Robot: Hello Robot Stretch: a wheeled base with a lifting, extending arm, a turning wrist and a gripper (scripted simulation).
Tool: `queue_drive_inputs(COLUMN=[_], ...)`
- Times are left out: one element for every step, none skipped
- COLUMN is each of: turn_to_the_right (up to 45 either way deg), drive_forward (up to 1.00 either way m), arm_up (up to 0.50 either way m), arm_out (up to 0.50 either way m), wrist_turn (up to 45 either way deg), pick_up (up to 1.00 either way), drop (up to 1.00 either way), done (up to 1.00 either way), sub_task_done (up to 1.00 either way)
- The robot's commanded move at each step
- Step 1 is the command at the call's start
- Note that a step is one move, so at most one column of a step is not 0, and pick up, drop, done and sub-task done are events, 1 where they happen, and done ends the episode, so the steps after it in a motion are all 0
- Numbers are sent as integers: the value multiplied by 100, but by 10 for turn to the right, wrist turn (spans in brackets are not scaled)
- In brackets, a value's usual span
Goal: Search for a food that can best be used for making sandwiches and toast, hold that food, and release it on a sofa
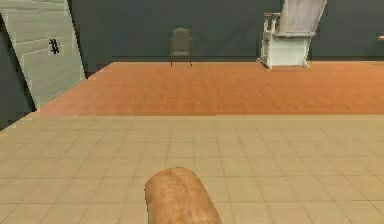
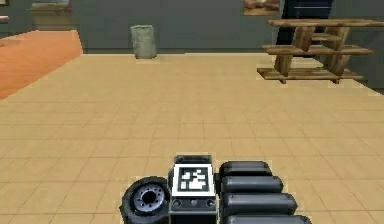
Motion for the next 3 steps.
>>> queue_drive_inputs(turn_to_the_right=[-450,-360,0], drive_forward=[0,0,35], arm_up=[0,0,0], arm_out=[0,0,0], wrist_turn=[0,0,0], pick_up=[0,0,0], drop=[0,0,0], done=[0,0,0], sub_task_done=[0,0,0])
